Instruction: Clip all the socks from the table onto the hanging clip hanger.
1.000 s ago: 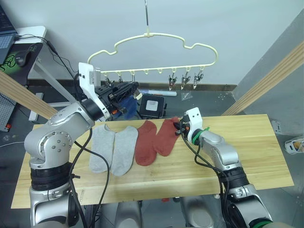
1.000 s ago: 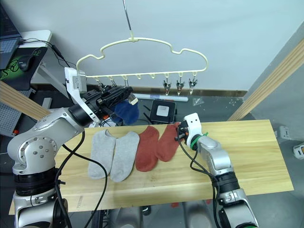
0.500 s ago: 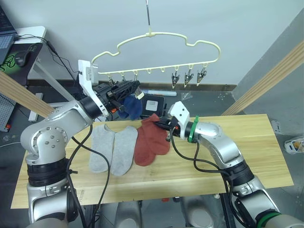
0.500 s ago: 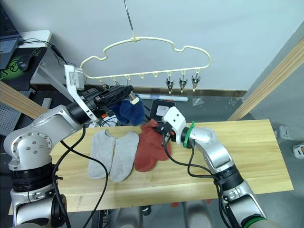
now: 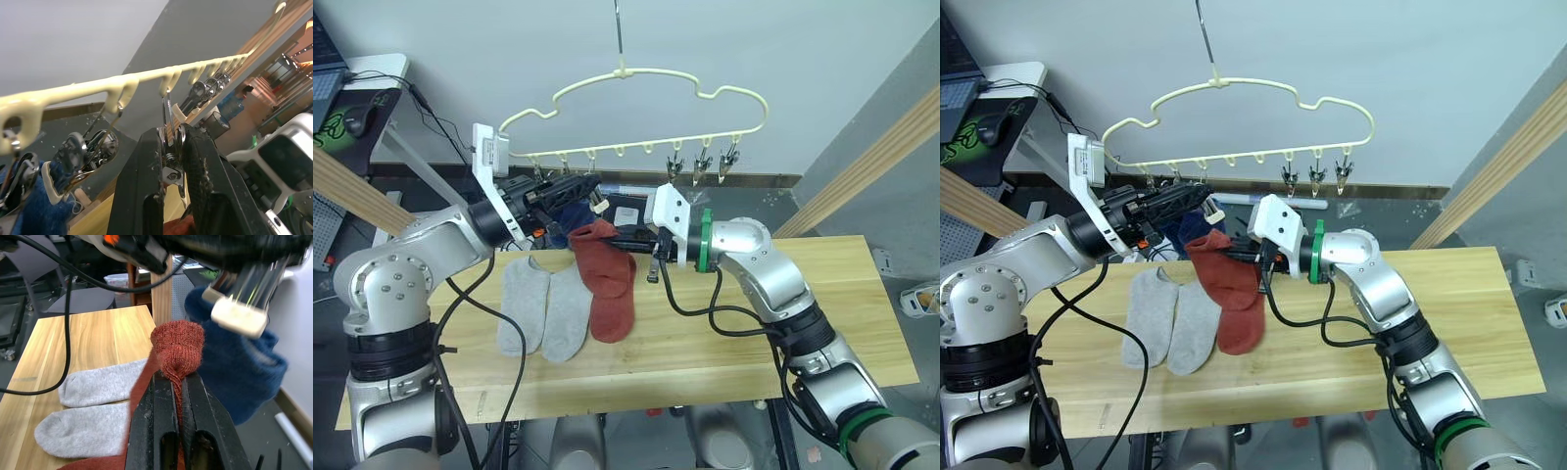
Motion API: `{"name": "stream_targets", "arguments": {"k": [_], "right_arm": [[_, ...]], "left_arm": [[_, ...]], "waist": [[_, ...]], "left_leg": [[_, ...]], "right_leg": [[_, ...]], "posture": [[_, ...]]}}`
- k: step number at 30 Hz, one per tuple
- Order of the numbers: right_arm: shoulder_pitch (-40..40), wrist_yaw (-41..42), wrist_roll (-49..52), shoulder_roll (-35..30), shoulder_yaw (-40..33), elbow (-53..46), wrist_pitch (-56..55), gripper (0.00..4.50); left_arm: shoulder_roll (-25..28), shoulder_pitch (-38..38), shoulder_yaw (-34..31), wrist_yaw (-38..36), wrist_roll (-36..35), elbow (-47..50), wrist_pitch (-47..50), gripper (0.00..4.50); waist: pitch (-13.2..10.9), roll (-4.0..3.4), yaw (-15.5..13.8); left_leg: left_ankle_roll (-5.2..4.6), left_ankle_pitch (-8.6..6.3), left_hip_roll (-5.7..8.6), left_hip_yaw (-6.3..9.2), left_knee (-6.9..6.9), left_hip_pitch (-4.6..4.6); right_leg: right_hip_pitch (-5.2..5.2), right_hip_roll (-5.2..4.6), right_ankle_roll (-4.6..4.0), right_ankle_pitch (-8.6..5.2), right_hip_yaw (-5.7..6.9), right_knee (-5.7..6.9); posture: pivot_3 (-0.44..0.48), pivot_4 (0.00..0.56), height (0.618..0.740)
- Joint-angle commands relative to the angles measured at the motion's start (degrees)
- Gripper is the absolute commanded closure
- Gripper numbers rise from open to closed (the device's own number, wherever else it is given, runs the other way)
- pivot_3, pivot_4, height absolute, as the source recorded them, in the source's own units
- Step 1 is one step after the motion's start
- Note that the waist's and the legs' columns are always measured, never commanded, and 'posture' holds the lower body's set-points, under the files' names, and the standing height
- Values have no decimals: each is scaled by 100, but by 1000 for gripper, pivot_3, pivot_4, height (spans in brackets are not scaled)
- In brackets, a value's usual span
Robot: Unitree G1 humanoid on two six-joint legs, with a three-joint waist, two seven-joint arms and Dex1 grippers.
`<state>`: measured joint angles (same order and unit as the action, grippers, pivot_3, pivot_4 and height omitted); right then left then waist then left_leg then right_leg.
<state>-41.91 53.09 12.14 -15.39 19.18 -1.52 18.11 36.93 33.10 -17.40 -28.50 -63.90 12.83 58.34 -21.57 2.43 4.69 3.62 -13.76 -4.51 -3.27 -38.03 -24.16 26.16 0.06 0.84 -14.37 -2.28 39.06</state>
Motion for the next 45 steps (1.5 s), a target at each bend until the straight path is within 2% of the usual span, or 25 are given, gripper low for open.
{"name": "stream_targets", "arguments": {"k": [1, 23, 45], "right_arm": [[-83, 150, 52, 2, -12, -254, -154, 4500], [-366, 246, 43, 190, -124, 444, -108, 4500], [-424, 183, 117, 162, -309, 451, -152, 4500]], "left_arm": [[82, 19, -86, -142, -96, 72, -2, 4176], [81, -7, -79, -249, -261, 110, 143, 4176], [192, -122, -12, -462, 12, 130, 22, 4176]], "waist": [[0, 0, 0], [0, 0, 10], [2, 0, 10]], "left_leg": [[0, 0, 0, 0, 0, 0], [0, 0, -1, -1, -4, 0], [0, 0, -1, -2, -5, 0]], "right_leg": [[0, 0, 0, 0, 0, 0], [0, -11, -2, 1, 2, 3], [0, -12, -3, 2, 4, 4]], "posture": [[-153, 341, 740], [-162, 334, 740], [-170, 323, 740]]}}
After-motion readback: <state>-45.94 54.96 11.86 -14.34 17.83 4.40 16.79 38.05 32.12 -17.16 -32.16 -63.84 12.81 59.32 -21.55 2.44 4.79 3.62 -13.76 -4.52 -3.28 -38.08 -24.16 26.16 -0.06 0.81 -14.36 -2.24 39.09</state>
